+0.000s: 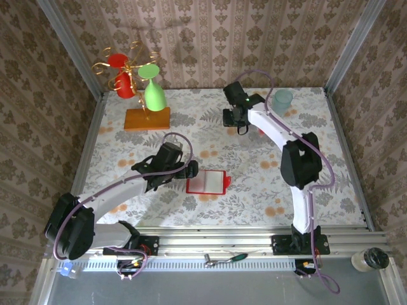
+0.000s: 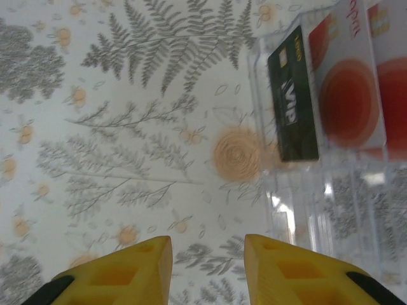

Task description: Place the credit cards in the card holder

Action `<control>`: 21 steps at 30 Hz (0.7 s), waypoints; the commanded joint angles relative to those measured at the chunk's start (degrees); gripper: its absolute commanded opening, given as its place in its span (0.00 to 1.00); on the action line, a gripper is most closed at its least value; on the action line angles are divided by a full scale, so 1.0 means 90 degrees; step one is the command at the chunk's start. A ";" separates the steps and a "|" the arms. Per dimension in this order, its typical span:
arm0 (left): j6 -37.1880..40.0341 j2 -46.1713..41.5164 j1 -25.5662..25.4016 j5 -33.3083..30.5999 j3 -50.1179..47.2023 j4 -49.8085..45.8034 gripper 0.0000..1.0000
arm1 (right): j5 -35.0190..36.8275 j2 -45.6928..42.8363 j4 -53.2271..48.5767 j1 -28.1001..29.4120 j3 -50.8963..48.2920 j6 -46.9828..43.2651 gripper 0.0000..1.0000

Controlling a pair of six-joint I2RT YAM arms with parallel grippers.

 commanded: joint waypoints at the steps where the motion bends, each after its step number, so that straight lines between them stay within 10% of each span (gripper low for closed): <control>1: 0.0136 -0.0002 0.0066 0.0257 -0.0062 -0.0088 1.00 | 0.0829 0.0578 -0.0807 -0.0050 0.0815 -0.0433 0.36; 21: 0.0145 0.0465 0.0147 0.0437 -0.0033 0.0000 1.00 | 0.0832 0.2619 -0.1793 -0.0572 0.3235 -0.0594 0.32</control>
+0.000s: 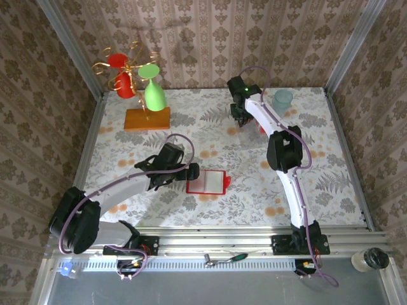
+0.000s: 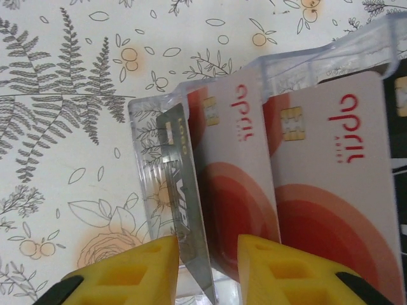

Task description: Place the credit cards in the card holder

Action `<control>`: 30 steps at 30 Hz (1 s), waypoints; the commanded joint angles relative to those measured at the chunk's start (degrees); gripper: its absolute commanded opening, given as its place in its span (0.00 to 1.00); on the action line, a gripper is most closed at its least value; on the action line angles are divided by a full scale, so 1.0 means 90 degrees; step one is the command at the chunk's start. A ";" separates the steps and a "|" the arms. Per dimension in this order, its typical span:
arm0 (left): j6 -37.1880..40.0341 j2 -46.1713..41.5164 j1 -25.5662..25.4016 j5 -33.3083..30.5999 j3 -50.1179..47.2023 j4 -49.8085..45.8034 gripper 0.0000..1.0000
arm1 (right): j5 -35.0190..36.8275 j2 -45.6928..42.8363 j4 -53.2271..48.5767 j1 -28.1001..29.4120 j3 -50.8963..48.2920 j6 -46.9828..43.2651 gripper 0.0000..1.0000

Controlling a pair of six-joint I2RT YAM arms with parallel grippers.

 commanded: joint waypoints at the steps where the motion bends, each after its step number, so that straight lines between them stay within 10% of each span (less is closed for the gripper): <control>1: 0.0116 0.0101 0.0059 0.0066 -0.0028 -0.0005 1.00 | -0.0178 0.0252 -0.0327 0.0032 0.0293 -0.0092 0.31; 30: 0.0106 0.0358 0.0080 0.0045 -0.0057 0.0002 1.00 | -0.0782 0.0596 -0.0324 -0.0178 0.0875 0.0047 0.09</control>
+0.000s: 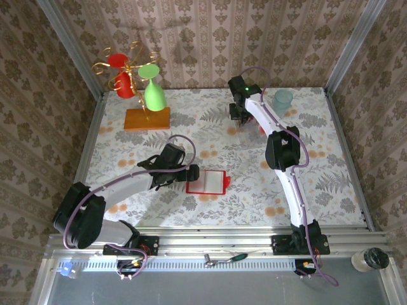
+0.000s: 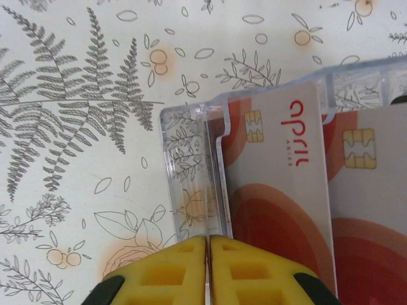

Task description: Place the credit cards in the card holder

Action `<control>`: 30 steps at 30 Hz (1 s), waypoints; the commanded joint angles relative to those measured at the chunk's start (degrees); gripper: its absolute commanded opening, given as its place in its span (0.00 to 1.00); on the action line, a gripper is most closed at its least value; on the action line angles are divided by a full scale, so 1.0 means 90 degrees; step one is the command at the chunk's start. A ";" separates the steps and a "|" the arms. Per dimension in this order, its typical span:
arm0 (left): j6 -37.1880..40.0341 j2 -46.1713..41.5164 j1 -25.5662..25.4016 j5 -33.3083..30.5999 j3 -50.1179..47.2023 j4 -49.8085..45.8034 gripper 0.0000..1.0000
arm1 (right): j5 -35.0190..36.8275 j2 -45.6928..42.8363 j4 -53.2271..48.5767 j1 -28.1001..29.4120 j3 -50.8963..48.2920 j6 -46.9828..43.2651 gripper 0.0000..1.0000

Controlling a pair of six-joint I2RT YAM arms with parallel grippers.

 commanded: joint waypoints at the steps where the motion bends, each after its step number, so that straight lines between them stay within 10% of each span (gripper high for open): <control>1: 0.0084 0.0062 0.0044 0.0015 -0.0055 -0.0020 1.00 | -0.0175 0.0191 -0.0198 -0.0052 0.0282 0.0011 0.06; 16: 0.0308 0.0531 -0.0021 0.0166 0.0194 0.0444 1.00 | -0.1216 -0.1165 0.0057 0.0148 -0.0054 0.0066 0.00; 30: -0.0332 0.0948 -0.1010 -0.0507 0.0093 0.0907 1.00 | -0.2370 -0.4866 0.2669 0.0178 -0.5437 0.0996 0.00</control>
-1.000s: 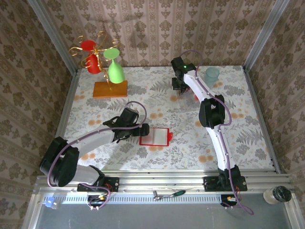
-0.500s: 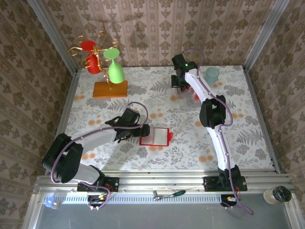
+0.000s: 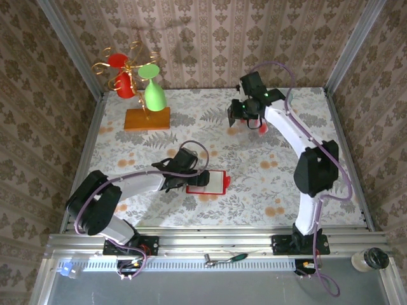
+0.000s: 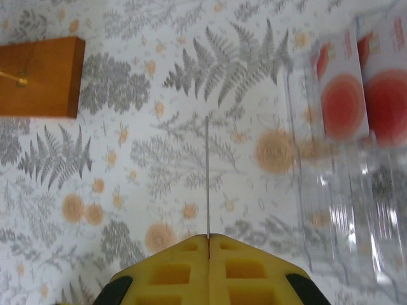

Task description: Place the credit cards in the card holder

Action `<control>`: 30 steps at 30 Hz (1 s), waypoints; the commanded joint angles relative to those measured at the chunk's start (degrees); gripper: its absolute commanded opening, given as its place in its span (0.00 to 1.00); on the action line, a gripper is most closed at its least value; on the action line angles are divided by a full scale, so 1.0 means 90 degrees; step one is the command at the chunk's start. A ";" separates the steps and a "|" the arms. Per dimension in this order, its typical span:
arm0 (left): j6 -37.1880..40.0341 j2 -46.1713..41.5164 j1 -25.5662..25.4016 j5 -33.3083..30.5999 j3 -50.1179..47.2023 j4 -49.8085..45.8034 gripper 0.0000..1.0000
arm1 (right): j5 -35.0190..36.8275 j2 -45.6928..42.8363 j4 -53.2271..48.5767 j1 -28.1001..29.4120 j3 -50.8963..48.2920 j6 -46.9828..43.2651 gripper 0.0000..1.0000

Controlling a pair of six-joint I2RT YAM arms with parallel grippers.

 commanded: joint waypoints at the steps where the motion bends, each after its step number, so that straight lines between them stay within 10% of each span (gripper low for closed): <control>1: -0.0327 0.0032 -0.0256 -0.0383 -0.0025 0.0121 1.00 | -0.0361 -0.0776 0.0741 -0.0053 -0.1128 0.0340 0.00; 20: -0.1241 -0.0290 -0.1588 -0.1342 -0.0225 -0.0083 1.00 | -0.0869 -0.2836 0.1976 -0.0109 -0.4193 0.0908 0.00; 30: -0.0922 -0.0778 -0.1064 -0.1606 -0.0239 -0.0698 1.00 | -0.1124 -0.3023 0.2620 -0.0013 -0.4896 0.1362 0.00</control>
